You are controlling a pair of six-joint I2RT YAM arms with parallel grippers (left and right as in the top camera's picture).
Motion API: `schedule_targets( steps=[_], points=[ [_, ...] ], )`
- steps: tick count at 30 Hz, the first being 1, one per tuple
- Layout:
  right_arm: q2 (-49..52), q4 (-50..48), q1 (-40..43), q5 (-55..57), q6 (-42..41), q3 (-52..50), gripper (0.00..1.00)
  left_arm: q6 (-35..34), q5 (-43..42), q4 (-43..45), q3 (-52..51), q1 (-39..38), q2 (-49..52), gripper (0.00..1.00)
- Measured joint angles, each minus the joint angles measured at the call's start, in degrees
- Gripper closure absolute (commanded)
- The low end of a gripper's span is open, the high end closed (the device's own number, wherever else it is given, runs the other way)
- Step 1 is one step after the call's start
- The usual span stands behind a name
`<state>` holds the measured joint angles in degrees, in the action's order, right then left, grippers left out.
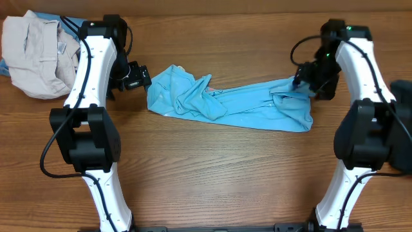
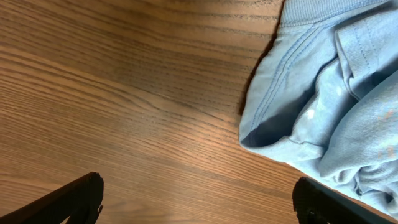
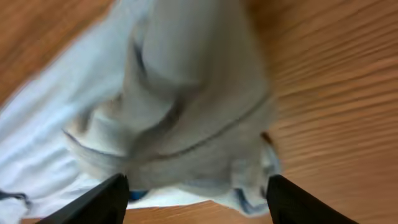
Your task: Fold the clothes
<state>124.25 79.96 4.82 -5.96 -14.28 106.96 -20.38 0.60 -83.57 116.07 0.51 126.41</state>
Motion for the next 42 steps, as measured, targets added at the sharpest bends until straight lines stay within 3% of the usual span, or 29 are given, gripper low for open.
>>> schedule_targets(
  steps=[3,5,9,10,11,12,21,23,24,25,26,30,37,42],
  points=[
    [-0.02,-3.56,-0.09,-3.96,1.75,-5.44,0.27,0.0,-0.02,0.0,0.0,0.0,0.0,0.0],
    [-0.02,-6.95,-0.09,-7.23,3.37,-9.51,0.39,0.0,-0.02,0.0,0.0,0.0,0.0,0.0],
    [0.0,-8.59,-0.42,-11.54,4.42,-12.52,0.45,0.0,-0.02,0.04,0.0,0.0,0.0,0.0],
    [0.0,-8.61,-0.74,-11.85,4.24,-12.52,0.53,0.0,-0.02,0.04,0.0,0.0,0.0,0.0],
    [0.0,-8.15,-1.22,-12.07,4.04,-12.52,0.71,0.0,-0.02,0.02,0.0,0.0,0.0,0.0],
    [0.0,-6.82,-2.49,-12.5,3.78,-12.57,0.77,0.0,-0.02,0.04,0.0,0.0,0.0,0.0],
    [-0.02,0.74,-14.69,-14.64,2.25,-12.59,0.82,0.0,-0.02,0.85,0.0,0.0,0.0,0.0],
    [-0.35,1.29,-16.2,-14.86,1.64,-12.59,0.65,0.0,-0.02,0.85,0.0,0.0,0.0,0.0],
    [-1.11,1.9,-15.93,-14.71,1.27,-12.37,0.46,0.0,-0.02,0.87,0.0,0.0,0.0,0.0],
    [-1.92,2.47,-15.45,-14.36,0.85,-11.89,0.09,0.0,-0.02,0.85,0.0,0.0,0.0,0.0],
    [-2.78,2.95,-14.95,-13.55,0.9,-11.17,0.0,0.0,-0.02,0.85,0.0,0.0,0.0,0.0],
    [-8.2,3.5,-9.81,-9.97,0.55,-8.15,0.0,0.0,-0.02,0.85,0.0,0.0,0.0,0.0],
    [-8.57,-4.94,7.23,-9.73,-0.04,-8.22,0.0,1.09,0.0,0.87,0.0,0.0,0.0,0.0],
    [-8.57,-14.08,7.1,-11.43,0.24,-12.76,0.0,1.09,-0.02,0.85,0.0,0.0,0.0,0.0]
  ],
)
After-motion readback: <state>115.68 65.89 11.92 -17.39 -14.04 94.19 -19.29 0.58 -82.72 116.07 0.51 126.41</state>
